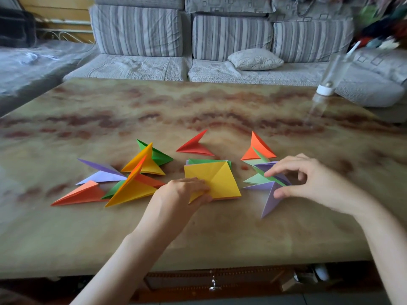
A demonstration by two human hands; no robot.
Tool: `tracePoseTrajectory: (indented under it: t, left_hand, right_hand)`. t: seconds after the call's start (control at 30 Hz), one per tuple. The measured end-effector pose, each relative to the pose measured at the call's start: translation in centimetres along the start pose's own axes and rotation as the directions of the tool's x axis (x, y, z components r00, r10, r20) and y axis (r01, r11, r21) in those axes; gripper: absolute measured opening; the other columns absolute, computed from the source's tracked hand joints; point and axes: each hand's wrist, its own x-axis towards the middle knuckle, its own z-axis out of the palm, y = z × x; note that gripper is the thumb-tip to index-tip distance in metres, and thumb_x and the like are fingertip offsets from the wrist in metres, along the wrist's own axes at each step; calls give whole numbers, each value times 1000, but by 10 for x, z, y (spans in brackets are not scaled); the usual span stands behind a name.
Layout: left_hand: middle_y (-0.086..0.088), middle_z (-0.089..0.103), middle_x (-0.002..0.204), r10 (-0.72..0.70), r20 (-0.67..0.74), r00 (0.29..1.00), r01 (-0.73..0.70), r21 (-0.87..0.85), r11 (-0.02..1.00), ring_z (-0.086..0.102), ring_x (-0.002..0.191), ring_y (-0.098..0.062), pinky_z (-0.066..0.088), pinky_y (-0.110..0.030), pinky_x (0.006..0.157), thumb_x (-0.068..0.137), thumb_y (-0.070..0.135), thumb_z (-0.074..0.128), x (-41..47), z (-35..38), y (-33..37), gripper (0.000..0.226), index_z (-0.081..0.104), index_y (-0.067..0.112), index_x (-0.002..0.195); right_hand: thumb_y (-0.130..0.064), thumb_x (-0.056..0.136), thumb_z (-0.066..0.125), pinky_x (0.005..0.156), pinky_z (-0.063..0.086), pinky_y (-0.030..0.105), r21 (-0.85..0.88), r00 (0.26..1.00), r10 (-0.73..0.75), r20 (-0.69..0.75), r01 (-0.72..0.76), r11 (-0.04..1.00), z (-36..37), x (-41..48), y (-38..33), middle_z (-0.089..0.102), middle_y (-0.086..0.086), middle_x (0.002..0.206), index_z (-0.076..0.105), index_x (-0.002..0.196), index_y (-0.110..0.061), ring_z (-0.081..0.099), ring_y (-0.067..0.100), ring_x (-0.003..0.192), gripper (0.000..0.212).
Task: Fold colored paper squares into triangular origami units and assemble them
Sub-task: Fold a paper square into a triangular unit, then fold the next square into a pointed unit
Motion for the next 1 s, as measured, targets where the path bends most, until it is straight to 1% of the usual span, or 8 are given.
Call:
tracePoseTrajectory:
  t: [0.1, 0.2, 0.27, 0.4, 0.57, 0.7, 0.83, 1.0]
  left_hand:
    - [10, 67, 118, 1, 1, 1000, -1, 0, 1000, 56, 119, -6, 48, -31, 94, 83, 33, 69, 0, 0, 0, 23, 73, 27, 105]
    - [9, 66, 120, -2, 5, 1000, 2, 1, 1000, 55, 120, -6, 47, -31, 96, 83, 34, 68, 0, 0, 0, 24, 72, 27, 106]
    - [10, 65, 121, -2, 9, 1000, 2, 3, 1000, 54, 121, -5, 46, -30, 97, 84, 35, 67, 0, 0, 0, 24, 72, 28, 107]
    - [10, 66, 120, -2, -3, 1000, 2, -2, 1000, 55, 120, -5, 47, -31, 96, 83, 33, 68, 0, 0, -1, 23, 72, 28, 105]
    - [9, 68, 117, -3, 10, 1000, 3, -23, 1000, 58, 117, -7, 48, -33, 95, 80, 31, 71, 2, -1, -2, 24, 73, 27, 104]
    - [8, 68, 116, -26, 21, 999, 28, -64, 998, 58, 117, -7, 47, -33, 97, 78, 27, 74, 2, -1, -2, 25, 73, 26, 104]
    - [10, 68, 114, -77, 28, 997, 80, -133, 988, 57, 114, -1, 43, -25, 99, 81, 24, 71, 2, -5, 0, 22, 73, 27, 103]
    - [4, 71, 110, -102, 3, 995, 101, -174, 980, 63, 109, -9, 47, -29, 97, 84, 22, 68, 2, -4, -2, 18, 75, 21, 101]
  right_hand:
    - [-16, 69, 80, 72, 31, 6, -71, 999, -41, -30, 39, 997, 5, 3, 0, 69, -7, 96, 71, 78, -31, 46, 3, 93, 19]
    - [-15, 78, 73, 63, 33, 7, 55, 987, 3, -159, 6, 998, 0, 2, -3, 65, -8, 77, 71, 75, -25, 52, -4, 70, 11]
    - [-16, 82, 69, 65, 37, 19, 112, 990, 47, -135, -32, 993, -3, 0, -2, 66, -3, 70, 70, 75, -25, 52, -2, 63, 11]
    - [-11, 78, 74, 66, 35, 28, 44, 977, 205, -65, -202, 978, 6, -1, 4, 64, 2, 68, 64, 87, -21, 52, 14, 65, 17]
    - [-7, 66, 82, 56, 33, 22, -153, 939, 185, -289, -236, 960, 19, 6, 7, 55, -8, 71, 56, 72, -21, 46, 3, 57, 29]
    - [-14, 74, 76, 55, 34, 25, -154, 904, 75, -421, -153, 976, 21, 8, 0, 56, -7, 72, 56, 67, -24, 50, 2, 60, 24]
    - [-19, 85, 67, 65, 38, 19, -68, 836, -155, -526, 141, 988, 20, 7, -24, 60, -4, 78, 66, 80, -18, 51, 16, 71, 6]
    - [-46, 80, 59, 95, 40, 26, -102, 902, -343, -262, 328, 939, 44, 13, -33, 66, -16, 108, 70, 103, -23, 54, 5, 104, 34]
